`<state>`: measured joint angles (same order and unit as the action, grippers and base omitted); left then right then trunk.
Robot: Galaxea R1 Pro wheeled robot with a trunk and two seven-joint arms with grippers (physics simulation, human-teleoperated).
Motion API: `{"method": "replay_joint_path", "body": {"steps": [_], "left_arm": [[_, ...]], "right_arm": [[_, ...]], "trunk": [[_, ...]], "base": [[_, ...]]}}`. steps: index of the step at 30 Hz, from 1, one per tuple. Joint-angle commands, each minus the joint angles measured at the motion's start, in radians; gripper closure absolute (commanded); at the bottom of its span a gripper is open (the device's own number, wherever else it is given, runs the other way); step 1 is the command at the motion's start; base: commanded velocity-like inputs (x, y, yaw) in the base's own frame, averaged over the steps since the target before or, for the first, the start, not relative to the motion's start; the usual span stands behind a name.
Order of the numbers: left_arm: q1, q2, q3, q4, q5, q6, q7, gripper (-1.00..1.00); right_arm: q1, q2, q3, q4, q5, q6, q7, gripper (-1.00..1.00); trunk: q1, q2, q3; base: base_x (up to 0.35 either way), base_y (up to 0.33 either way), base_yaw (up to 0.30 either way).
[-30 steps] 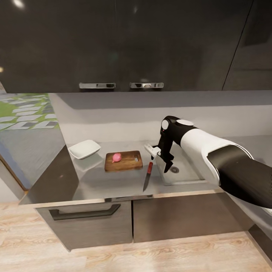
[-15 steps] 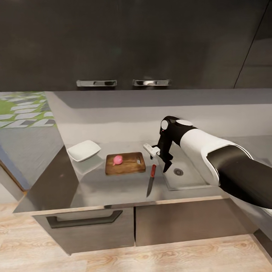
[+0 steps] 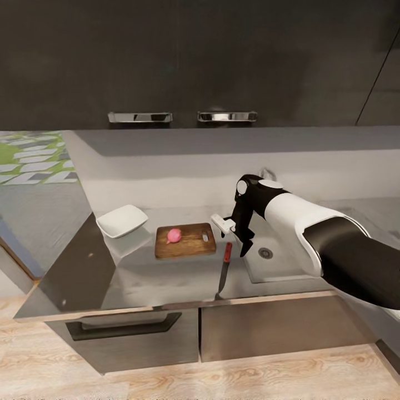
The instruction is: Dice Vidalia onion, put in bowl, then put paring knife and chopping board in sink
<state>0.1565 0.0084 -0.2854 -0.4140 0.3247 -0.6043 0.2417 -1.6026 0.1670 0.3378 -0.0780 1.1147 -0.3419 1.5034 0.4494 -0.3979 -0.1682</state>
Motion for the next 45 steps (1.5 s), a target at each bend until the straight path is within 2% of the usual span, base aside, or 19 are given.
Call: {"method": "replay_joint_path", "body": {"steps": [1, 18, 35, 45], "left_arm": [[0.0, 0.001, -0.008, -0.002, 0.004, -0.002, 0.008, -1.0], [0.0, 0.001, -0.008, -0.002, 0.004, -0.002, 0.008, -1.0], [0.0, 0.001, -0.008, -0.002, 0.004, -0.001, 0.008, -1.0], [0.0, 0.001, -0.008, -0.004, 0.004, -0.002, 0.008, -1.0]], "right_arm": [[0.0, 0.0, -0.002, 0.0, 0.004, -0.006, 0.001, -1.0], [0.001, -0.005, -0.003, 0.0, 0.004, -0.006, 0.001, -1.0], [0.002, -0.004, -0.003, 0.0, 0.002, -0.006, -0.013, -1.0], [0.007, -0.004, -0.003, 0.0, 0.002, -0.006, -0.019, -1.0]], "trunk": [[0.001, -0.002, -0.003], [0.001, -0.002, -0.031], [0.001, -0.002, -0.058], [0.001, -0.002, -0.074]], "base": [[0.0, 0.0, 0.0], [0.012, -0.029, 0.0], [0.272, -0.003, 0.0], [0.045, 0.0, 0.0]]}}
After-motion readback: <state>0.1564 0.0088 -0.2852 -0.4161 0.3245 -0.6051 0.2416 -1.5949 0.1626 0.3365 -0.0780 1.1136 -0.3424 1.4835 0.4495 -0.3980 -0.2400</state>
